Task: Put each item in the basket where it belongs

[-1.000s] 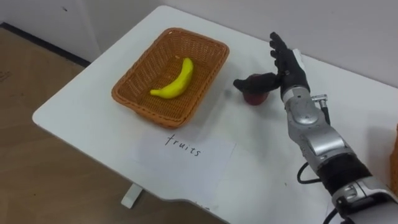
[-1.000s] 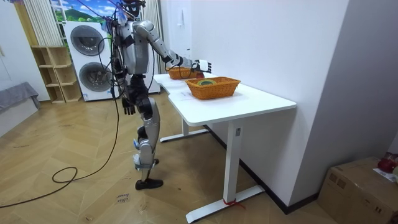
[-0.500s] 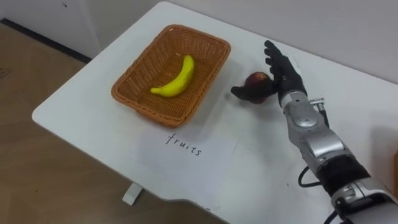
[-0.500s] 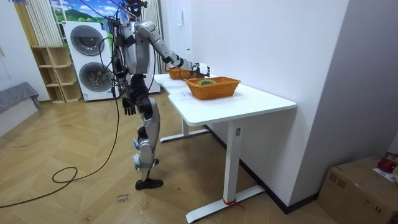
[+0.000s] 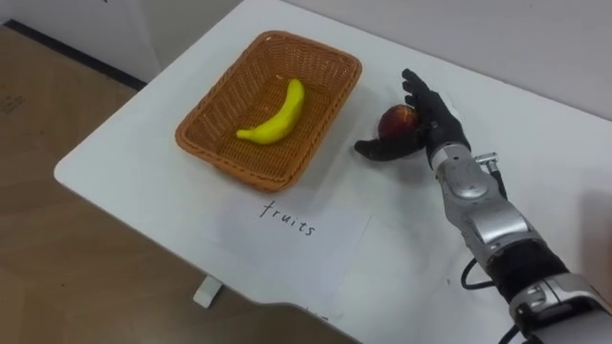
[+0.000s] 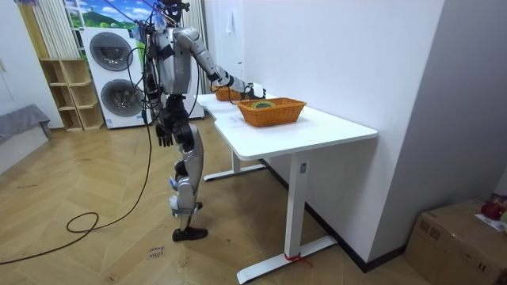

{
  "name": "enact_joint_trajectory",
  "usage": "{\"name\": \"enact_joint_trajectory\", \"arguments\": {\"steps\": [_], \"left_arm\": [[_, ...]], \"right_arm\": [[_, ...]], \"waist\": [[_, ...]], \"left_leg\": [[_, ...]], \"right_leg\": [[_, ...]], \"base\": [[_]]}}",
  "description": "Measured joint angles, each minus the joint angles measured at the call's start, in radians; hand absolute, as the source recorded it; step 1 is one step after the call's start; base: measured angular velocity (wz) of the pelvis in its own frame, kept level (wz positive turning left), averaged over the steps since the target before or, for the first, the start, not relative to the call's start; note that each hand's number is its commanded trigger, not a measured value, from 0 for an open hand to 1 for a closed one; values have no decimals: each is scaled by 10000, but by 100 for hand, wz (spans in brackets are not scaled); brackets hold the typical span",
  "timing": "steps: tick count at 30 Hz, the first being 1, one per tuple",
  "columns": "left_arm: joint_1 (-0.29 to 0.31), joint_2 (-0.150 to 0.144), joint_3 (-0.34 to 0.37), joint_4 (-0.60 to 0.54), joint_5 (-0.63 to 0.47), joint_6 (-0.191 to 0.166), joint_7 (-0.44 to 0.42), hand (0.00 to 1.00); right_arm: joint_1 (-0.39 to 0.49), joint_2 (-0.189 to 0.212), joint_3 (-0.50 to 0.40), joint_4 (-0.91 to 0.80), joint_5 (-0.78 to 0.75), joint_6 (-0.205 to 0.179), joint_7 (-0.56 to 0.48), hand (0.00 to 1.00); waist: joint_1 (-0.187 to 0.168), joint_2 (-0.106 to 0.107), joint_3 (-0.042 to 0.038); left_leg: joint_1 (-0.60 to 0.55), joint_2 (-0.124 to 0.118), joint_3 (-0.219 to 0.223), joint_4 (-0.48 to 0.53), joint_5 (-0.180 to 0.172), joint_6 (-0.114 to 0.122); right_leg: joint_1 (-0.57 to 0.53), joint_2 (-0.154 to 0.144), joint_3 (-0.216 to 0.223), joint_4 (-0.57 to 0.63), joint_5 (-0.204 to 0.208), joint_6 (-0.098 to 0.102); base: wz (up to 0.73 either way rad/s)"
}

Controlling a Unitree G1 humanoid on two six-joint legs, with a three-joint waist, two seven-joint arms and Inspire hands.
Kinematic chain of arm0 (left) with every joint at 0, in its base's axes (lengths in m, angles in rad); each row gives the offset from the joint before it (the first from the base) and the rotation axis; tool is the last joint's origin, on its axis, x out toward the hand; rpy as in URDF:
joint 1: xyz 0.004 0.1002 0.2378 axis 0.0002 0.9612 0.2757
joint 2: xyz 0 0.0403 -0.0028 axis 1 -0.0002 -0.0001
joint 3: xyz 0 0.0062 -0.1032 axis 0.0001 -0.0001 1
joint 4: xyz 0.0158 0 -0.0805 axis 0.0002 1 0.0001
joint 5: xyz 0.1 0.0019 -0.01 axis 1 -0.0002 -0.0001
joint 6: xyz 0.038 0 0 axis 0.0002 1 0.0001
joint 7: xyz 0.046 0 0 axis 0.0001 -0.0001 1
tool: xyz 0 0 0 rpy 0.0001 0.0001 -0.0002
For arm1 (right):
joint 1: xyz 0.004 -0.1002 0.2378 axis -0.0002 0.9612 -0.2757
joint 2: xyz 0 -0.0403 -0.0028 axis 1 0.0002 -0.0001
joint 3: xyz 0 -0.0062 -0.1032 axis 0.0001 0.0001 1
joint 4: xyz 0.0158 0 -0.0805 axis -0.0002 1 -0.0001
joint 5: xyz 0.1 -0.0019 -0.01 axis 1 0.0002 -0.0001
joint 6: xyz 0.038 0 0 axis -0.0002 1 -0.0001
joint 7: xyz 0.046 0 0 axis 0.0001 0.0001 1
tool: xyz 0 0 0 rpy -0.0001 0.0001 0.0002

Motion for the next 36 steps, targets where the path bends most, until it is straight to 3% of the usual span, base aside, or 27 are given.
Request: {"name": "enact_joint_trajectory", "arguments": {"steps": [28,36], "left_arm": [[-187,-25,-8,189,6,-198,474,0],[-179,-26,-44,329,-130,19,496,0]], "right_arm": [[-23,6,7,313,-366,-437,-94,0],[-152,-19,6,849,-812,-583,252,0]], "waist": [[83,-27,-16],[60,-62,-17]], "left_leg": [[-222,10,37,18,23,3],[-197,7,28,16,26,0]], "right_leg": [[-294,-23,-73,114,2,0],[-251,-15,-48,117,2,0]], "base": [[0],[0]]}}
